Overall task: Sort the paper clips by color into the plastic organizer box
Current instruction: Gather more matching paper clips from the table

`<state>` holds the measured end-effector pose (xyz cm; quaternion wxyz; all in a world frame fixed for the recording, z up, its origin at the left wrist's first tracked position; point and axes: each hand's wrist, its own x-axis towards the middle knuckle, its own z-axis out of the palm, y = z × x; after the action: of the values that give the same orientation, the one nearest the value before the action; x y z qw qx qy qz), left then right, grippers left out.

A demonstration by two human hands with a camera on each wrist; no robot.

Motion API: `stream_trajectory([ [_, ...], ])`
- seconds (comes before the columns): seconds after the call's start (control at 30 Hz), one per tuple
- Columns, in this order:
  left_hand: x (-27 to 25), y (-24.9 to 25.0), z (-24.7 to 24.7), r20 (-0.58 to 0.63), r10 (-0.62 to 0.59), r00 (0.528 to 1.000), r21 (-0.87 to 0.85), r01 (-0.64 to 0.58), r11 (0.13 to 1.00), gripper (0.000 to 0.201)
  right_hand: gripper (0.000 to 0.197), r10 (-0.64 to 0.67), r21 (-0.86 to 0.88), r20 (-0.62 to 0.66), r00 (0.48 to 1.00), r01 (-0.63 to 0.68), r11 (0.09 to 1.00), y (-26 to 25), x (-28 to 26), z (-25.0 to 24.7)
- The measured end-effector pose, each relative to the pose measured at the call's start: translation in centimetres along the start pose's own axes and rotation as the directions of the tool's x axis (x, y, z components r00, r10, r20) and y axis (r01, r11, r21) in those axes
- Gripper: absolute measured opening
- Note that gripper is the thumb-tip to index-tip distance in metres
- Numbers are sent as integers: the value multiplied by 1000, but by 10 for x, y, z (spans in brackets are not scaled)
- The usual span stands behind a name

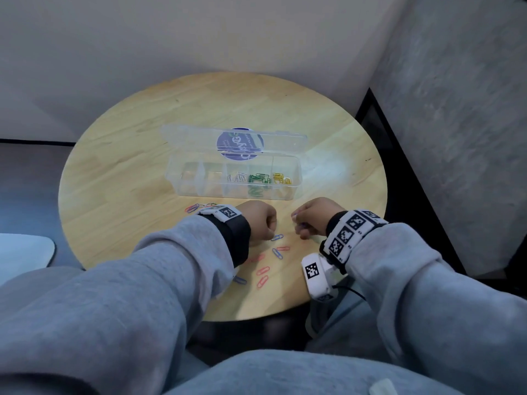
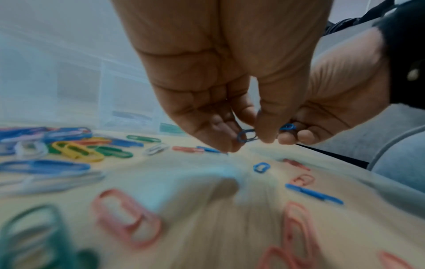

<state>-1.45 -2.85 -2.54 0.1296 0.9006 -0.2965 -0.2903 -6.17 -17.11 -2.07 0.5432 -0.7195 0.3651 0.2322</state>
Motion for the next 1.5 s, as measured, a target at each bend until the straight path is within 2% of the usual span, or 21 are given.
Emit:
stream_trajectory([
  [0.07,3,5,0,4,27,1000,30,-28,999,27,28,44,34,-19,999,-43,998,0,4,-5],
  [0.17,11,10,8,0,2,1000,83,-2,997,26,22,67,59,-39,997,-65,996,4,7,-11],
  [0.27,14,18,14,-10,-13,1000,154,14,988,7,21,79,97,-20,997,-77,992,8,4,-13],
  [0.3,15,19,15,-7,-19,1000,169,20,985,6,21,80,98,-11,997,-79,992,10,4,-14],
  [0.37,16,21,15,3,-40,999,208,39,977,20,19,86,93,4,996,-86,992,13,3,-15],
  [0.5,17,25,14,72,-114,991,307,87,948,19,18,75,80,67,995,-80,994,16,-1,-16],
  [0.57,17,27,15,83,-121,989,334,87,939,16,21,69,12,107,992,-70,997,15,-3,-14],
  [0.63,16,26,15,84,-117,990,335,82,939,20,20,58,-127,134,989,-41,991,16,-7,-12],
  [0.77,9,23,12,100,-106,989,301,71,951,27,12,-50,-403,145,988,106,909,15,-20,-4],
  [0.83,5,19,8,102,-89,991,252,60,966,22,11,-104,-573,144,984,169,802,13,-27,3],
  [0.9,3,11,3,74,-71,995,145,59,988,2,5,-159,-712,131,979,205,672,11,-32,13],
  [1.0,1,-10,-8,25,-69,997,-132,72,989,21,10,-239,-760,111,965,238,605,13,-30,25],
  [1.07,-4,-22,-17,28,-94,995,-369,97,924,19,11,-275,-777,119,954,262,572,15,-26,30],
  [1.17,-12,-38,-29,125,-107,986,-610,161,776,13,9,-265,-809,148,953,271,521,12,-22,37],
  [1.23,-17,-47,-35,196,-103,975,-696,212,687,12,8,-246,-839,176,953,276,469,8,-18,42],
  [1.33,-23,-53,-37,256,-121,959,-751,276,600,16,8,-204,-886,192,960,259,385,6,-10,49],
  [1.4,-26,-53,-35,298,-117,947,-782,312,540,18,4,-193,-883,178,965,244,400,6,-7,50],
  [1.43,-27,-53,-35,323,-110,940,-789,332,517,18,5,-190,-861,161,969,232,453,6,-7,49],
  [1.5,-29,-51,-32,357,-115,927,-782,364,507,20,6,-177,-752,132,975,215,624,4,-8,43],
])
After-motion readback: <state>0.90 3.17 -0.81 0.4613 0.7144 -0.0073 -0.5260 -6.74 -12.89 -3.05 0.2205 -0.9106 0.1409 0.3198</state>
